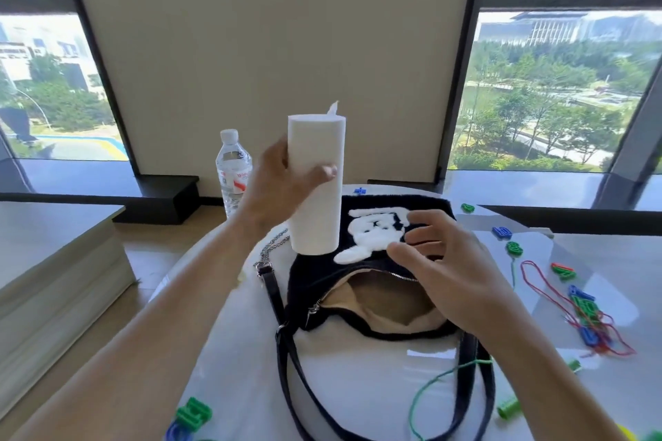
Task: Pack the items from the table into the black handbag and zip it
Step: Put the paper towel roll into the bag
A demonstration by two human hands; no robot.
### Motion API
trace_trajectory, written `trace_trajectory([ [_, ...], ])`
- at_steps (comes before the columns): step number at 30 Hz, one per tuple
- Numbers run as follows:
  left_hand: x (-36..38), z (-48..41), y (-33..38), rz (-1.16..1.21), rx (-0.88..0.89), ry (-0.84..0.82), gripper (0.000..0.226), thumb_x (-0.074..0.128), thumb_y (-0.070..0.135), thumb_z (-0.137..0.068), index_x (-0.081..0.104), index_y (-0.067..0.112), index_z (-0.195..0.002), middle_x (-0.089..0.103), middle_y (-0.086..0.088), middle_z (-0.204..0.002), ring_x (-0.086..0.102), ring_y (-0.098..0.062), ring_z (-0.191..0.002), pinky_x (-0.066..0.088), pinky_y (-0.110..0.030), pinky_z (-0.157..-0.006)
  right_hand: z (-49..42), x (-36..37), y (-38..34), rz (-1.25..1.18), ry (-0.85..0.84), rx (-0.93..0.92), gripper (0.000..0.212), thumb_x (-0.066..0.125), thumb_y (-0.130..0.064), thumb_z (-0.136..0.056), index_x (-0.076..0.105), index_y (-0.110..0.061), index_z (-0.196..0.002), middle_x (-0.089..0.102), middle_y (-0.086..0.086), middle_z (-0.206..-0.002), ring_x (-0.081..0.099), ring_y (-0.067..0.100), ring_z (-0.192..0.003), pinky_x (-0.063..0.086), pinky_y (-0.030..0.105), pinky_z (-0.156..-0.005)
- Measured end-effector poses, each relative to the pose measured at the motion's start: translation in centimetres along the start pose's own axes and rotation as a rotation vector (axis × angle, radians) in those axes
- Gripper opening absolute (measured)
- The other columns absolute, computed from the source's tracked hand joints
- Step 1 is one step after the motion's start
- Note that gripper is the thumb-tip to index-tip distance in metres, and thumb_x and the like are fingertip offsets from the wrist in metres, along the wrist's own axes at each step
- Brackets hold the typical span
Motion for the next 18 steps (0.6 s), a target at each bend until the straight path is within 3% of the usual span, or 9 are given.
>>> trace_trajectory([
  [4, 0.9, 4.0, 4.4, 0.198, -0.026, -0.357, 0.032, 0.074, 0.040, -0.066, 0.070, 0.026, -0.095, 0.075, -0.001, -0.093, 0.073, -0.020, -0.087, 0.059, -0.044, -0.079, -0.6, -0.4, 0.2, -0.262, 0.038, 0.001, 0.093, 0.082, -0.056, -0.070, 0.033, -0.041, -0.148, 0.052, -0.018, -0.130, 0.051, 0.000, -0.121, 0.040, 0.018, -0.087],
  [6, 1.6, 5.4, 5.2, 0.334, -0.049, -0.459, 0.024, 0.073, 0.032, -0.068, 0.073, 0.025, -0.091, 0.074, -0.006, -0.092, 0.072, -0.023, -0.085, 0.058, -0.044, -0.078, -0.4, -0.2, 0.0, -0.470, -0.057, 0.020, 0.099, 0.082, -0.060, -0.061, 0.036, -0.040, -0.147, 0.058, -0.019, -0.131, 0.058, 0.000, -0.119, 0.045, 0.017, -0.086],
  [8, 2.1, 6.4, 5.2, 0.447, -0.077, -0.501, 0.023, 0.072, 0.026, -0.069, 0.075, 0.023, -0.091, 0.073, -0.007, -0.092, 0.072, -0.024, -0.085, 0.059, -0.038, -0.074, -0.2, -0.2, 0.1, -0.693, -0.174, 0.019, 0.074, 0.083, -0.047, -0.068, 0.055, -0.028, -0.134, 0.071, -0.006, -0.124, 0.071, 0.012, -0.109, 0.058, 0.031, -0.084],
  [11, 2.4, 7.0, 4.1, 0.534, -0.148, -0.473, 0.024, 0.072, 0.024, -0.067, 0.076, 0.022, -0.090, 0.074, -0.007, -0.092, 0.072, -0.022, -0.083, 0.058, -0.032, -0.068, 0.3, -0.7, 0.2, -0.772, -0.249, 0.026, 0.027, 0.079, -0.026, -0.082, 0.075, -0.016, -0.107, 0.077, 0.011, -0.108, 0.075, 0.026, -0.095, 0.060, 0.039, -0.078],
  [15, 2.9, 7.4, 2.5, 0.552, -0.251, -0.368, 0.023, 0.076, 0.026, -0.063, 0.076, 0.027, -0.086, 0.075, -0.005, -0.091, 0.073, -0.020, -0.082, 0.059, -0.034, -0.067, 0.3, -1.5, 0.2, -0.693, -0.053, 0.027, 0.017, 0.072, -0.011, -0.088, 0.068, 0.003, -0.095, 0.074, 0.023, -0.097, 0.069, 0.029, -0.081, 0.054, 0.044, -0.075],
  [18, 4.0, 7.9, 2.0, 0.542, -0.289, -0.295, 0.032, 0.074, 0.019, -0.072, 0.071, 0.018, -0.104, 0.075, -0.010, -0.099, 0.073, -0.027, -0.090, 0.060, -0.041, -0.072, 0.7, -1.0, -0.5, -0.593, -0.002, -0.038, 0.010, 0.074, -0.010, -0.088, 0.067, -0.006, -0.081, 0.074, 0.020, -0.090, 0.069, 0.023, -0.081, 0.052, 0.040, -0.077],
])
Point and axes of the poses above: each hand's wrist, its own z-axis away from the middle knuckle, its own x-axis out of the palm, y = z × x, the point moved 3 cm from there along -z, towards the middle knuckle
